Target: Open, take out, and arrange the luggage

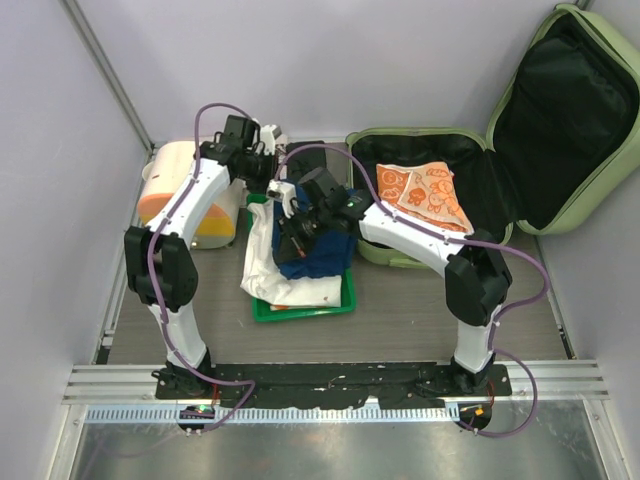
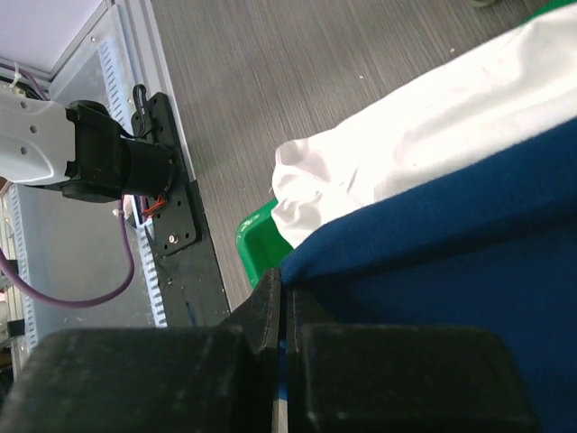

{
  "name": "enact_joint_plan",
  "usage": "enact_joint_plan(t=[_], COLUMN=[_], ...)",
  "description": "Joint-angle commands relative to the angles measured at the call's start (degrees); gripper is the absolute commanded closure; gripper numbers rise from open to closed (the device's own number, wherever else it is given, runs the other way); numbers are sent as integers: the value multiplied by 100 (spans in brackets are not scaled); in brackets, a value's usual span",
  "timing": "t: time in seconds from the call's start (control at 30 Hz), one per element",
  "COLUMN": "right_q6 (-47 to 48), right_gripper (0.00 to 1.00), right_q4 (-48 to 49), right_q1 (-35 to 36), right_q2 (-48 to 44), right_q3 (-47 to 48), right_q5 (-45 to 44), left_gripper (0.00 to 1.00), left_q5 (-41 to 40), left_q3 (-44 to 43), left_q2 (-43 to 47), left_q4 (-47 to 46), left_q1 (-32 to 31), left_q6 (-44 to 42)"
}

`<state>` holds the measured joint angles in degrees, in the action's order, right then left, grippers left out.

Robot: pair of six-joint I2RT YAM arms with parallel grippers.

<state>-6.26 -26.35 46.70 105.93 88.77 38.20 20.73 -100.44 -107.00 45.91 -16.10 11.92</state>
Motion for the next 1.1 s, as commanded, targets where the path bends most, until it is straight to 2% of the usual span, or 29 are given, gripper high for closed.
enact_joint_plan(t=[0.0, 0.33, 0.7, 0.87, 1.0, 1.03, 1.07], right_q6=[-112, 46, -68, -68, 11, 28, 72], right_gripper=[99, 99, 99, 99, 99, 98, 78], right_q4=[341, 639, 991, 860, 903, 877, 825], right_q1=[243, 551, 674, 700, 674, 674, 665], right_q2=[85, 209, 455, 753, 762, 771, 797], right_q3=[474, 738, 782, 835, 589, 571, 606], right_q5=[232, 408, 628, 417, -5, -49, -40], left_gripper=[100, 100, 100, 100, 93, 90, 85], left_q5=[-245, -587, -922, -554, -298, -280, -298], left_q3=[25, -248, -344, -441, -266, -248, -265], left_q2=[171, 364, 593, 233, -22, -83, -102], left_q4=[49, 567, 613, 647, 455, 402, 375], left_q1=[142, 361, 634, 625, 634, 634, 634], left_q6=[-331, -612, -709, -700, -490, -463, -445])
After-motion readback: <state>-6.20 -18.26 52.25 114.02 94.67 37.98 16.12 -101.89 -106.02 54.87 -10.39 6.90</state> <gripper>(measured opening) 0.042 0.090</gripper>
